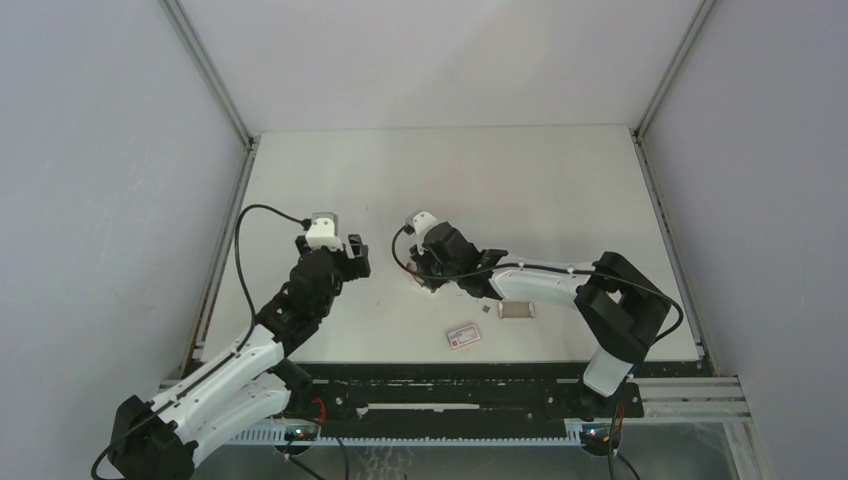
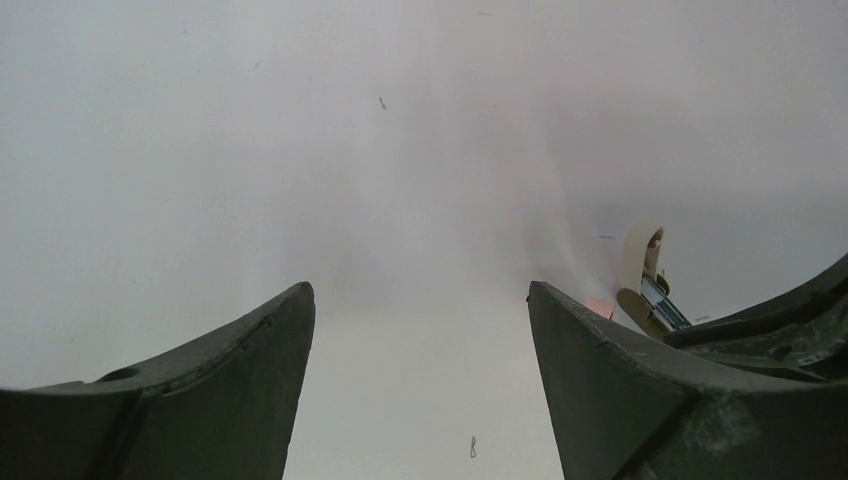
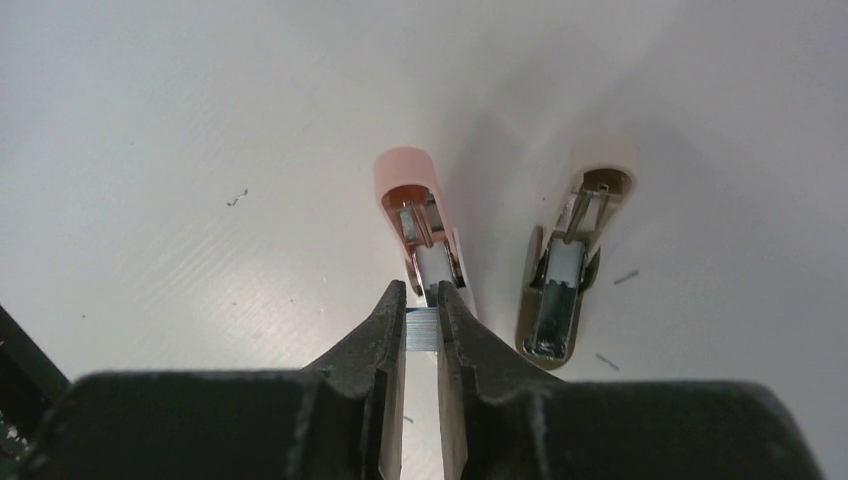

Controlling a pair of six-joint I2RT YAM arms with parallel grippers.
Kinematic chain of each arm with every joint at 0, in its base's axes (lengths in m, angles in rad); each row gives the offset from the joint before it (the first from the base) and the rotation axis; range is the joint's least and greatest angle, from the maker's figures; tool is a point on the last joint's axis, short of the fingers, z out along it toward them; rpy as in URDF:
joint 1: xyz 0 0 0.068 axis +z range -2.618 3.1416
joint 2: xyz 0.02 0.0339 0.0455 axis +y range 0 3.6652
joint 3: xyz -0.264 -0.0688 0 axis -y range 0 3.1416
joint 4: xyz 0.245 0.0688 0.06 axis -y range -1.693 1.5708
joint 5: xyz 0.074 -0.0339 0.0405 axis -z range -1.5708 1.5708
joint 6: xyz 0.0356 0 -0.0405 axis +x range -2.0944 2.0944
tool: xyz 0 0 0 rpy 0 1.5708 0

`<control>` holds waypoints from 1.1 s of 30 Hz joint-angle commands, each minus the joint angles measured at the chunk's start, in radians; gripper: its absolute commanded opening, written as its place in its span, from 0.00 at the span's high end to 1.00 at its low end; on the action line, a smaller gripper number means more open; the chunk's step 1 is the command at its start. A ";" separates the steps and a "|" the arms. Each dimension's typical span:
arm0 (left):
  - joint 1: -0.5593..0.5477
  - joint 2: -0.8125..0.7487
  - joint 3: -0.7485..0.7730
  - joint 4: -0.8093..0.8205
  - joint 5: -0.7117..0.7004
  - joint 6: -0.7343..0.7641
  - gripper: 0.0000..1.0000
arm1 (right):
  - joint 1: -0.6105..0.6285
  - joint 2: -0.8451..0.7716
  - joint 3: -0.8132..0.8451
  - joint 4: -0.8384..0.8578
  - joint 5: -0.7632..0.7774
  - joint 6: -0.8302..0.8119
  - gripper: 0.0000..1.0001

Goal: Load the staples into the stapler

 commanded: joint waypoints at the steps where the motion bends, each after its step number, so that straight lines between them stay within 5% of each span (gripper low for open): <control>1: 0.004 -0.022 -0.022 0.034 -0.017 0.023 0.17 | 0.013 0.029 -0.009 0.113 0.008 -0.027 0.88; 33: 0.005 -0.017 -0.023 0.036 -0.016 0.027 0.17 | 0.008 0.059 -0.048 0.149 -0.010 -0.086 0.88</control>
